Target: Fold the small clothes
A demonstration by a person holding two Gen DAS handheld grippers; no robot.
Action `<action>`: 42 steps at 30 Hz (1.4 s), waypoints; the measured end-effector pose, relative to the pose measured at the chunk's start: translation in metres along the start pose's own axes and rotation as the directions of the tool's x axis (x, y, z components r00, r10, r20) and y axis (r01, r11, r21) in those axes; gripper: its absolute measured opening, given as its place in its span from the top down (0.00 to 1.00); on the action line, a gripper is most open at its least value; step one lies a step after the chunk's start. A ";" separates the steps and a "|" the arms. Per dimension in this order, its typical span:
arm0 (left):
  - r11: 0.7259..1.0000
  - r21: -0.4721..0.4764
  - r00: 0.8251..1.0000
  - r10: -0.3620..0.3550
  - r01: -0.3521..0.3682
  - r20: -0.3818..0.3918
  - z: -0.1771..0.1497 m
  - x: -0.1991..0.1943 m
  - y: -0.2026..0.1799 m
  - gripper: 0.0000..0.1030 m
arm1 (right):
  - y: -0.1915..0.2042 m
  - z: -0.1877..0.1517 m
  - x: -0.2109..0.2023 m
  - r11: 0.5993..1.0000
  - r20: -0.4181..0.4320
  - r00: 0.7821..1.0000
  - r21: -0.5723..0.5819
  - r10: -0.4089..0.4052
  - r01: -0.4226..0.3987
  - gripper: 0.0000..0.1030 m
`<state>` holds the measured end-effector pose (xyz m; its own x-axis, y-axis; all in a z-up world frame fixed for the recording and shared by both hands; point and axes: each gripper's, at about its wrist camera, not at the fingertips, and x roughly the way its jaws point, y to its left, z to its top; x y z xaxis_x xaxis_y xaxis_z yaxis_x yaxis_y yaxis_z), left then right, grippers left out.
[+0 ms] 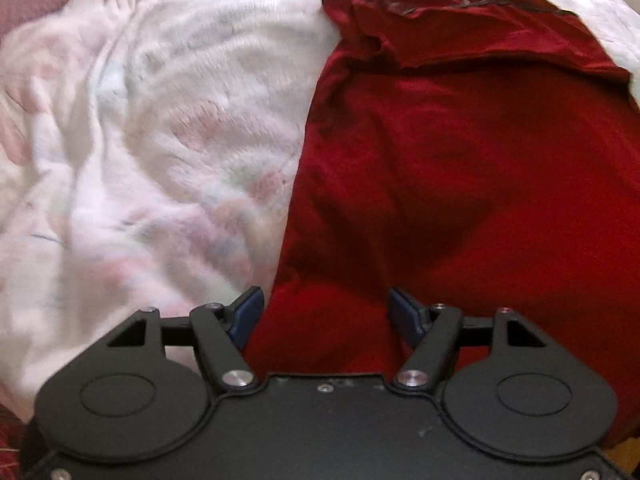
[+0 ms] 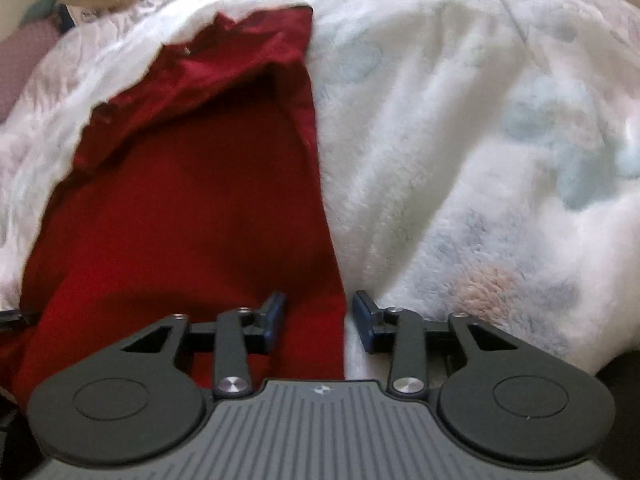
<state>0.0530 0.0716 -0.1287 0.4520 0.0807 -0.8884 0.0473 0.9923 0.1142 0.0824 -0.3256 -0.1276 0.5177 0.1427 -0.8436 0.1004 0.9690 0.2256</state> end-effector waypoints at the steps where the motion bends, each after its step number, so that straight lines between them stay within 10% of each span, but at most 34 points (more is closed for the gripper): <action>1: 1.000 0.012 1.000 -0.002 0.002 0.015 -0.005 -0.010 -0.001 0.32 | 0.006 0.002 -0.009 1.000 0.011 1.000 -0.022 -0.012 0.012 0.59; 10: 0.999 0.048 0.997 0.014 -0.011 -0.074 -0.043 0.001 -0.009 0.29 | 0.041 -0.041 -0.033 0.970 -0.073 0.997 -0.242 0.011 -0.029 0.48; 16: 0.998 0.063 0.999 0.025 -0.022 -0.037 -0.045 -0.039 0.007 0.31 | 0.032 -0.049 -0.054 0.984 -0.071 0.995 -0.161 0.069 -0.080 0.33; 21: 0.999 0.047 0.998 0.008 -0.005 -0.063 -0.056 -0.038 0.022 0.31 | 0.026 -0.061 -0.079 0.975 -0.012 0.995 -0.200 -0.100 0.096 0.23; 29: 0.998 0.056 0.998 0.006 -0.002 -0.067 -0.055 -0.020 0.020 0.31 | 0.026 -0.069 -0.063 0.971 -0.096 0.989 -0.223 -0.115 0.091 0.20; 34: 0.997 0.073 0.999 -0.021 0.024 -0.037 -0.058 -0.027 0.018 0.42 | 0.027 -0.073 -0.056 0.980 -0.134 0.989 -0.197 -0.059 0.032 0.25; 38: 0.997 0.043 0.997 -0.062 0.064 -0.048 -0.057 -0.034 0.021 0.95 | 0.024 -0.071 -0.052 0.987 -0.163 0.986 -0.160 -0.045 0.018 0.55; 42: 0.997 0.037 0.996 -0.072 0.074 -0.048 -0.056 -0.037 0.022 0.95 | 0.020 -0.071 -0.054 0.989 -0.163 0.985 -0.145 -0.062 0.038 0.57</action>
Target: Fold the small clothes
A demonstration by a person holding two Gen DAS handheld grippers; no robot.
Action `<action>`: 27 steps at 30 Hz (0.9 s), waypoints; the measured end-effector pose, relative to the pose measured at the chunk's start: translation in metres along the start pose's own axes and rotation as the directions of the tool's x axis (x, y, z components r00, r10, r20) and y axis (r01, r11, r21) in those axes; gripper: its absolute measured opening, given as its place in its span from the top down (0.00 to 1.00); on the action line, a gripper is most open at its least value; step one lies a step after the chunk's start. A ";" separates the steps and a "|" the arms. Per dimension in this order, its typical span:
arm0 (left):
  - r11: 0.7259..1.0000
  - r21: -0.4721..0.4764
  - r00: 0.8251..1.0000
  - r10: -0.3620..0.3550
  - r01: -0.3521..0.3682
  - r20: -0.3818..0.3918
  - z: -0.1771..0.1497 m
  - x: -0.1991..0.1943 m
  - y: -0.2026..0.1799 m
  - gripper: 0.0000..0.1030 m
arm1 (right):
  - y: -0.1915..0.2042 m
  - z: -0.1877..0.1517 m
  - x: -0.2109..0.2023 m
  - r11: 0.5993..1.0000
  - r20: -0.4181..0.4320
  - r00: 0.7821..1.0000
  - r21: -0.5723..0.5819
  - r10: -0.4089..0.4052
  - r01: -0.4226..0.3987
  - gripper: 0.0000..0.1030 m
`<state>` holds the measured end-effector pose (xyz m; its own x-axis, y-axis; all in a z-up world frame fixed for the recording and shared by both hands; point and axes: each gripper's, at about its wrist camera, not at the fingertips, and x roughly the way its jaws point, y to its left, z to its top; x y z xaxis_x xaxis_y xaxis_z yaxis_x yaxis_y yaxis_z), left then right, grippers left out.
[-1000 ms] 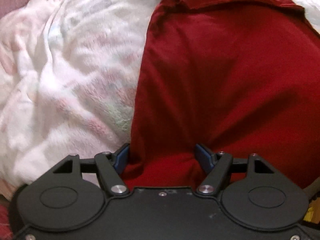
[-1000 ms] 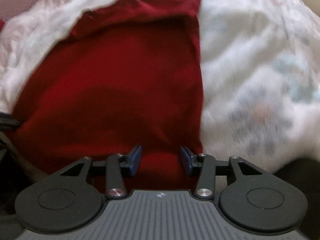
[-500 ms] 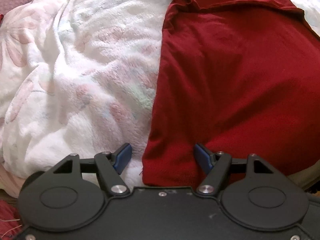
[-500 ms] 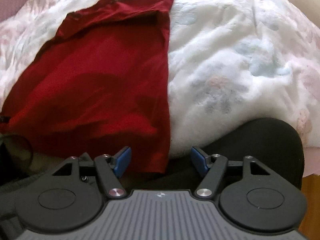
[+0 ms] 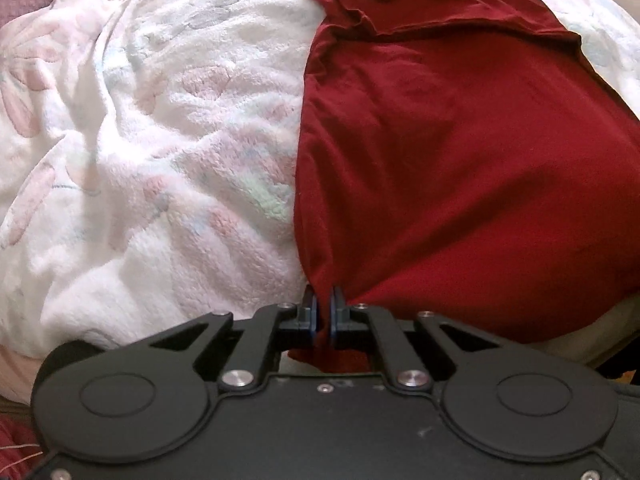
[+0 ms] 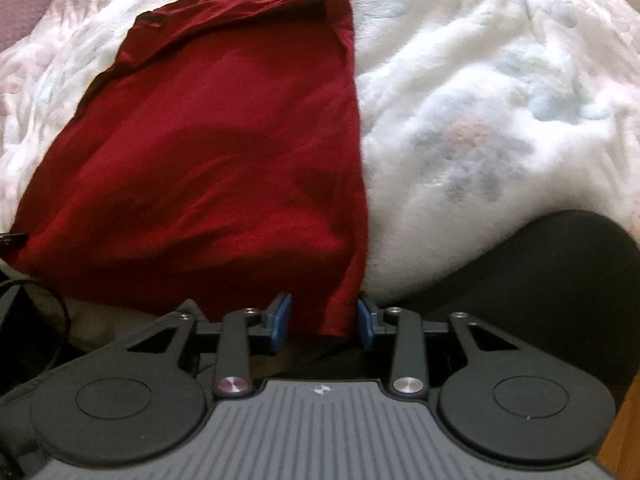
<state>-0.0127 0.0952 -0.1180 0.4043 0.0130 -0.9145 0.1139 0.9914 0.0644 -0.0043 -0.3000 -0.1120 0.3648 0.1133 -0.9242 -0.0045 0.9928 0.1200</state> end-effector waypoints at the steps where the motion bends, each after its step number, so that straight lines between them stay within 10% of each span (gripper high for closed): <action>1: 1.000 -0.004 1.000 0.000 0.000 -0.002 0.000 0.001 0.000 0.95 | 0.001 0.001 0.000 1.000 0.000 1.000 -0.008 -0.023 0.023 0.57; 5: 1.000 -0.026 1.000 -0.008 0.008 0.005 -0.001 0.001 0.002 0.96 | 0.009 0.003 0.008 0.994 -0.003 0.995 -0.055 -0.096 0.096 0.64; 7: 0.999 -0.044 1.000 -0.009 0.010 0.016 -0.001 -0.003 0.006 0.96 | 0.004 0.003 0.008 0.999 -0.010 0.999 -0.014 -0.051 0.051 0.95; 27: 0.992 -0.107 0.978 -0.043 0.065 0.202 0.047 -0.043 0.016 0.96 | 0.011 0.047 -0.030 0.999 0.236 0.971 0.035 -0.033 0.026 0.95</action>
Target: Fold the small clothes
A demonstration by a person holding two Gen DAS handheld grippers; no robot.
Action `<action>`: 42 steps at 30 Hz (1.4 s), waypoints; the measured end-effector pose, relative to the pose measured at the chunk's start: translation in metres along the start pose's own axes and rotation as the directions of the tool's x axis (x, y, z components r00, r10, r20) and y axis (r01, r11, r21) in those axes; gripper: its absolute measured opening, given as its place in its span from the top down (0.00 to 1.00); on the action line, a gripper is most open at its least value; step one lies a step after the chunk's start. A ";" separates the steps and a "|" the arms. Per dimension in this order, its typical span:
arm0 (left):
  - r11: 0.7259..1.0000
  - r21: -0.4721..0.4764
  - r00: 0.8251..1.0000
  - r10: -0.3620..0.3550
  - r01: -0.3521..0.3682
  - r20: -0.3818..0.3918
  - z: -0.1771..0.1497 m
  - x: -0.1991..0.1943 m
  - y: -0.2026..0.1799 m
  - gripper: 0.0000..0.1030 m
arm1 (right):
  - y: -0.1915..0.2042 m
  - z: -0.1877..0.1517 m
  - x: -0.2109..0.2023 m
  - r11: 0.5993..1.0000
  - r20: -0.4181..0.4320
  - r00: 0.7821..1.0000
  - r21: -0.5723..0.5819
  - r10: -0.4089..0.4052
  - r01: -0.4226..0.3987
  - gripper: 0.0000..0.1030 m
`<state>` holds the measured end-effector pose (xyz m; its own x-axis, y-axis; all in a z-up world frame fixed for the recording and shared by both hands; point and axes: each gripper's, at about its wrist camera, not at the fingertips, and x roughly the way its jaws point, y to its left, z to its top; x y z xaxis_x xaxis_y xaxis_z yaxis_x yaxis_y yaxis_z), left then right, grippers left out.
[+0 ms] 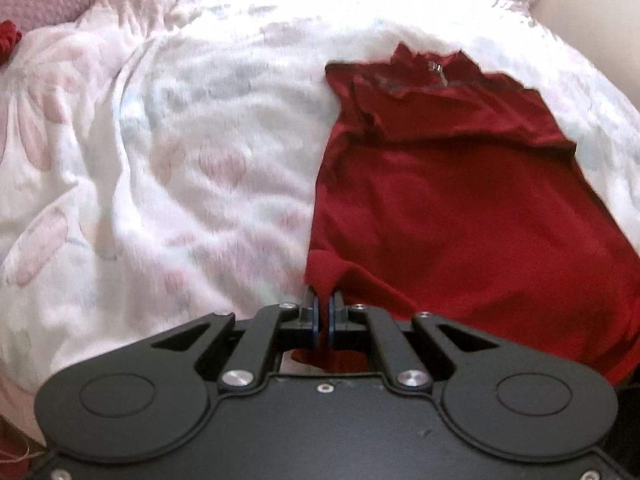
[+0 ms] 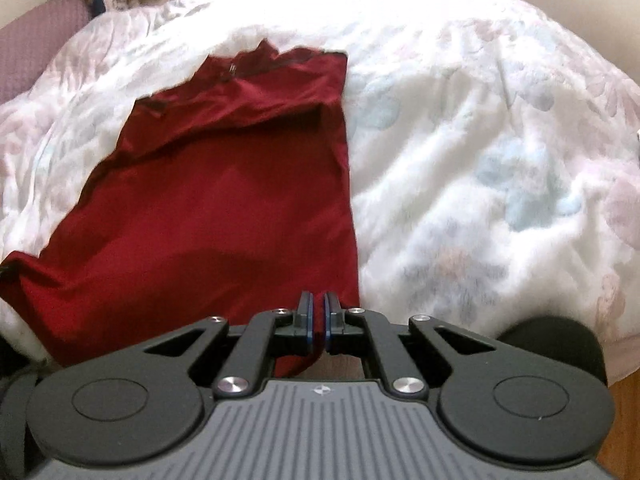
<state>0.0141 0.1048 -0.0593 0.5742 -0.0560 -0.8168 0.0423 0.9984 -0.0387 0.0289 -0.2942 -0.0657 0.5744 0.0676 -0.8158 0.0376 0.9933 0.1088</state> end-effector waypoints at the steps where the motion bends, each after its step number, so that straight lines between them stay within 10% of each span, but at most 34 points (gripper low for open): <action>1: 1.000 0.007 1.000 0.002 -0.002 0.010 0.003 -0.001 -0.001 0.96 | 0.000 0.003 -0.001 1.000 0.014 1.000 0.002 -0.006 0.006 0.98; 8: 0.998 0.059 0.999 0.022 -0.019 -0.044 -0.002 0.008 -0.008 0.97 | -0.008 0.017 -0.007 0.998 0.046 0.998 -0.020 -0.053 0.054 0.97; 13: 0.999 0.024 0.994 0.030 -0.027 -0.105 -0.024 0.021 -0.001 0.97 | -0.015 -0.002 -0.006 0.999 -0.033 0.999 -0.041 -0.030 0.029 0.42; 26: 0.999 0.020 0.996 0.034 -0.033 -0.088 -0.024 0.012 0.003 0.97 | 0.014 -0.052 0.044 0.980 -0.304 0.948 -0.196 -0.093 0.034 0.37; 29: 0.999 0.014 0.995 0.034 -0.033 -0.097 -0.026 0.013 0.005 0.97 | 0.008 -0.052 0.046 0.989 -0.276 0.958 -0.140 -0.079 0.041 0.54; 31: 0.999 0.012 0.995 0.034 -0.033 -0.097 -0.026 0.013 0.005 0.97 | -0.002 -0.051 0.044 0.996 -0.264 0.963 -0.074 -0.057 0.039 0.95; 42: 0.999 0.022 0.999 0.034 -0.035 0.025 0.003 -0.006 -0.008 0.97 | -0.014 -0.021 -0.007 1.000 -0.079 0.997 0.024 0.009 -0.008 0.96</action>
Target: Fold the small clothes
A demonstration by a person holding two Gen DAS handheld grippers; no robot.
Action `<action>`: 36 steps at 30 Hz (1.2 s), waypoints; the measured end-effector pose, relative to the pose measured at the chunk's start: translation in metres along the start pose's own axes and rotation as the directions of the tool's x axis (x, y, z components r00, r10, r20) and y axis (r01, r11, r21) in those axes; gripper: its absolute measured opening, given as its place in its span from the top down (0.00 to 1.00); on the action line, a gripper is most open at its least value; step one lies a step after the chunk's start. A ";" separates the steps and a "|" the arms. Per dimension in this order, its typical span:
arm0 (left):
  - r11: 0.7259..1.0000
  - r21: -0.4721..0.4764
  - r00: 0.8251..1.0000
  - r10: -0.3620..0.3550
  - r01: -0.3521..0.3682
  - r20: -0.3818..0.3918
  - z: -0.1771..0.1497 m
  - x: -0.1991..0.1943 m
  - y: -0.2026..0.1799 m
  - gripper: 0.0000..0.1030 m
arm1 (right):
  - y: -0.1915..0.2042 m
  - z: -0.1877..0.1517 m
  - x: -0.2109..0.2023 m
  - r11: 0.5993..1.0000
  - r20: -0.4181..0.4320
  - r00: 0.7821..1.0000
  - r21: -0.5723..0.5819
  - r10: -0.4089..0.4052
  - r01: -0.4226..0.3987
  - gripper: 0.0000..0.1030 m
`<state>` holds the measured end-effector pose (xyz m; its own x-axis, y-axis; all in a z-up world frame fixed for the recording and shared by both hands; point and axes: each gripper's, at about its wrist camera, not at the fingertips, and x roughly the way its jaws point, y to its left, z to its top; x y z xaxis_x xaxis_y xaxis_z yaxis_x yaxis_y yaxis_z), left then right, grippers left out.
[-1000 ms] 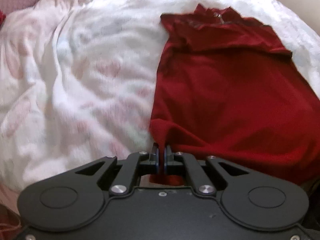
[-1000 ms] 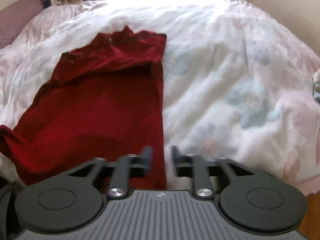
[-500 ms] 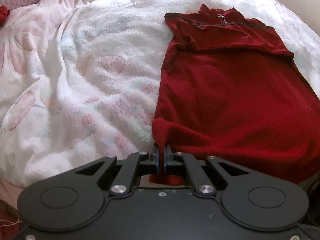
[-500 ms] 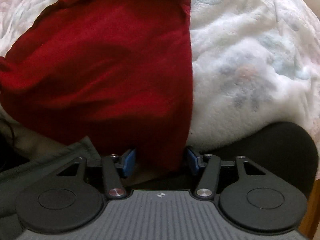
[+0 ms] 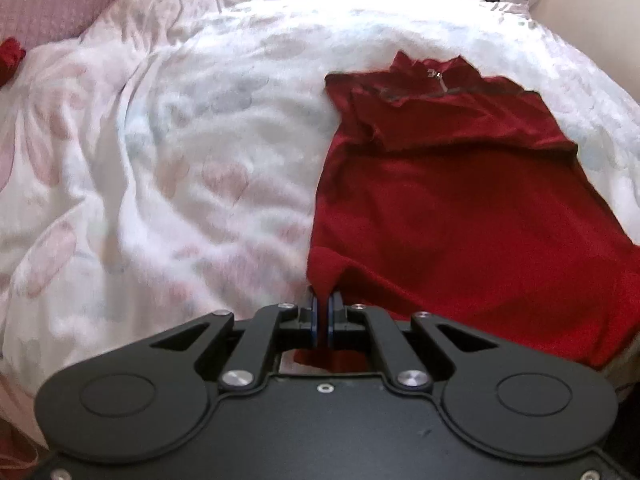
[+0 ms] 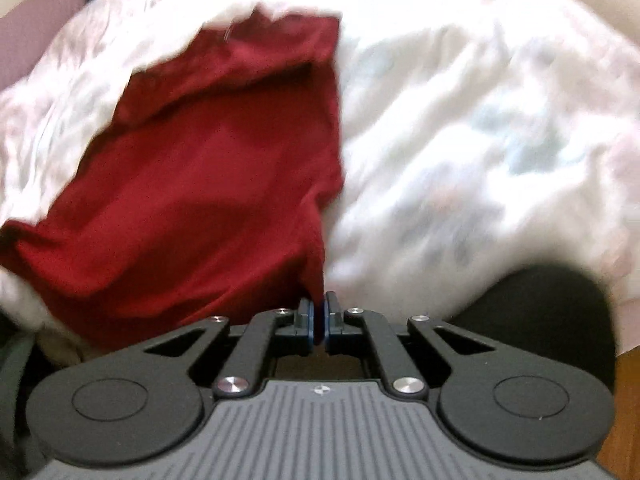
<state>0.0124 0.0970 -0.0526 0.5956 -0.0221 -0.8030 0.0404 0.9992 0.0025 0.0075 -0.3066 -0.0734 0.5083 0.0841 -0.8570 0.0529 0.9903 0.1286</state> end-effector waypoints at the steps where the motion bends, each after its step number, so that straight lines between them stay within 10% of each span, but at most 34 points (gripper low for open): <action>1: 1.000 -0.004 1.000 0.003 -0.003 0.002 0.004 0.001 -0.001 0.97 | 0.001 0.005 -0.006 1.000 0.038 0.999 0.009 0.001 -0.002 0.96; 10: 1.000 -0.006 0.998 0.010 -0.010 0.059 0.065 0.026 -0.004 0.98 | 0.013 0.065 -0.006 0.998 0.190 0.980 0.008 0.054 -0.057 0.96; 16: 0.999 -0.039 0.972 0.041 -0.033 0.233 0.186 0.050 -0.007 0.96 | 0.008 0.157 0.013 0.994 0.298 0.948 0.000 0.107 -0.112 0.96; 17: 0.996 -0.087 0.962 0.053 -0.031 0.269 0.205 0.050 -0.002 0.83 | 0.007 0.175 0.015 0.992 0.341 0.933 0.002 0.115 -0.124 0.96; 18: 0.990 -0.133 0.956 0.075 -0.038 0.284 0.218 0.052 0.003 0.48 | 0.006 0.200 0.016 0.990 0.406 0.905 0.002 0.126 -0.138 0.95; 20: 0.976 -0.207 0.947 0.126 -0.065 0.295 0.222 0.055 0.008 0.40 | 0.004 0.231 0.020 0.986 0.505 0.848 -0.036 0.160 -0.165 0.86; 21: 0.976 -0.210 0.947 0.123 -0.060 0.297 0.214 0.058 0.009 0.40 | 0.000 0.244 0.024 0.986 0.531 0.835 -0.010 0.144 -0.164 0.65; 23: 0.985 -0.164 0.963 0.093 -0.052 0.253 0.198 0.072 0.006 0.40 | -0.006 0.249 0.028 0.987 0.526 0.845 0.060 0.095 -0.149 0.45; 26: 0.989 -0.120 0.984 0.106 -0.089 0.143 0.169 0.105 0.000 0.40 | -0.017 0.227 0.038 0.985 0.517 0.849 0.062 0.107 -0.162 0.44; 36: 0.997 -0.043 0.997 0.059 -0.061 -0.051 0.127 0.192 -0.009 0.40 | -0.025 0.170 0.121 0.996 0.240 0.969 0.052 0.062 -0.077 0.44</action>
<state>0.2289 0.0796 -0.1312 0.5555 0.0382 -0.8307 -0.0307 0.9992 0.0254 0.2133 -0.3396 -0.0952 0.7021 0.1168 -0.7025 0.0581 0.9738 0.2199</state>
